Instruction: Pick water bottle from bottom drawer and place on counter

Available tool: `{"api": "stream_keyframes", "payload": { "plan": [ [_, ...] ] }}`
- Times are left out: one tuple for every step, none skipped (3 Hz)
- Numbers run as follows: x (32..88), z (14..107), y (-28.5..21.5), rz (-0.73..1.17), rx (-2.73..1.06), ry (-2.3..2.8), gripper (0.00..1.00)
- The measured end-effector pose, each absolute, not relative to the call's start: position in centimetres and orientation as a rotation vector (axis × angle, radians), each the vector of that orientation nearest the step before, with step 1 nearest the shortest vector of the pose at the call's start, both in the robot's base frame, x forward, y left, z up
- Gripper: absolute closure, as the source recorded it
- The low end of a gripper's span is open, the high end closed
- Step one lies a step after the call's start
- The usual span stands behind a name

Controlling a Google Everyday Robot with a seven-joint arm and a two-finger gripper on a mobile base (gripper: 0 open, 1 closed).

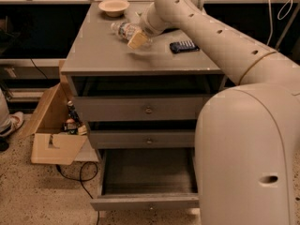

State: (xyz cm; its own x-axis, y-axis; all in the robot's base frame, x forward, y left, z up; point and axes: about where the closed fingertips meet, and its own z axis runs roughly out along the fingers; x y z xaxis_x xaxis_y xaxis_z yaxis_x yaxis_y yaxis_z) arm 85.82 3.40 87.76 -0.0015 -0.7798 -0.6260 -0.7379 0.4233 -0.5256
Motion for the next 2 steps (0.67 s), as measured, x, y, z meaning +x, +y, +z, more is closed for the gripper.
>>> {"api": "stream_keyframes", "payload": {
  "plan": [
    [85.3,89.7,1.2,-0.119,-1.249,1.735,0.0],
    [83.6,92.7,-2.4,-0.227,-1.141,1.72,0.0]
  ]
}}
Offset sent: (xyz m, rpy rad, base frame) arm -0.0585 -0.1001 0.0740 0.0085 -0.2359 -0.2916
